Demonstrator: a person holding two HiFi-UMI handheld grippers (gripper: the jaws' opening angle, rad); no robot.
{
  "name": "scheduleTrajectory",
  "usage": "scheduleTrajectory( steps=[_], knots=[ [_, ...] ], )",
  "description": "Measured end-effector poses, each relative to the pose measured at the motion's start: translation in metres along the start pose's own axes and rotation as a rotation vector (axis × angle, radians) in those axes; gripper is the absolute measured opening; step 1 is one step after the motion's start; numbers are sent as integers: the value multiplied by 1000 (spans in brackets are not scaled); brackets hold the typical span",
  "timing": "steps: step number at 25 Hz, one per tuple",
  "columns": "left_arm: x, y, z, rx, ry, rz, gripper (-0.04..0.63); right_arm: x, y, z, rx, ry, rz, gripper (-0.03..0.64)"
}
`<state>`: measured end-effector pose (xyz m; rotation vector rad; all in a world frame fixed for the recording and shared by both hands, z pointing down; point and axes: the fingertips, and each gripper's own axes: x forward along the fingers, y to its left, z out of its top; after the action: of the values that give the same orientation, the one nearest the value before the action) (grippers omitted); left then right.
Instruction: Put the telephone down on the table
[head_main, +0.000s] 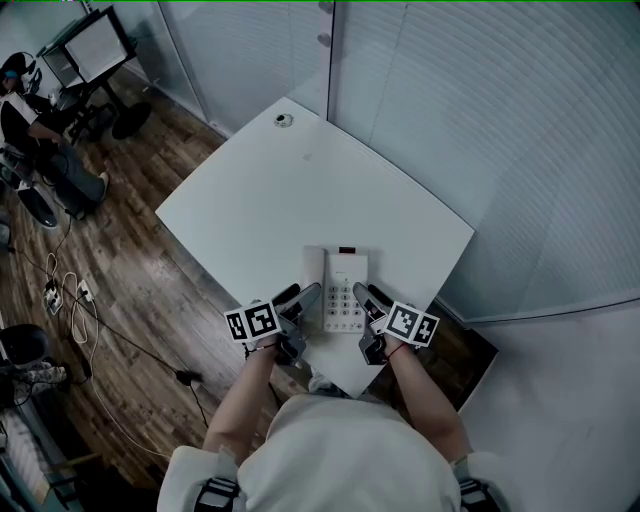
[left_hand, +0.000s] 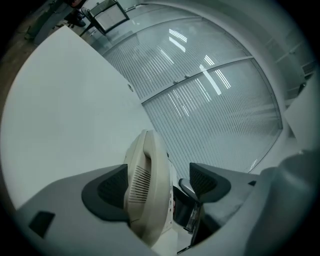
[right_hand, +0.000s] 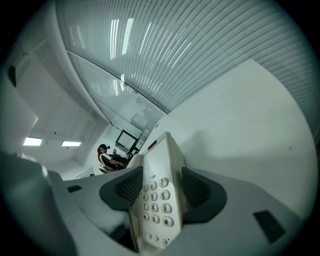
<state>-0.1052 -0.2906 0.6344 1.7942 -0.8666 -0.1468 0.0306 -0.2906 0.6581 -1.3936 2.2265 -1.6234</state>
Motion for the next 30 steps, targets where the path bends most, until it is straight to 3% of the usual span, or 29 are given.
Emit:
scheduleTrajectory(
  steps=[4, 11, 17, 22, 26, 30],
  knots=[
    [-9, -14, 0, 22, -31, -24, 400, -7, 2, 2, -20, -26, 3, 244],
    [-25, -39, -8, 73, -71, -38, 380, -25, 29, 3, -76, -68, 56, 166],
    [-41, -45, -16, 58, -120, -2, 195, -38, 51, -10, -176, -50, 92, 97],
    [-55, -57, -32, 60, -121, 18, 98, -56, 67, -21, -247, -46, 94, 57],
    [-59, -65, -51, 117, -100, 47, 77, -73, 76, -24, -273, -62, 101, 41],
    [-62, -81, -68, 126, -84, 37, 72, -91, 83, -27, -286, -72, 121, 35]
  ],
)
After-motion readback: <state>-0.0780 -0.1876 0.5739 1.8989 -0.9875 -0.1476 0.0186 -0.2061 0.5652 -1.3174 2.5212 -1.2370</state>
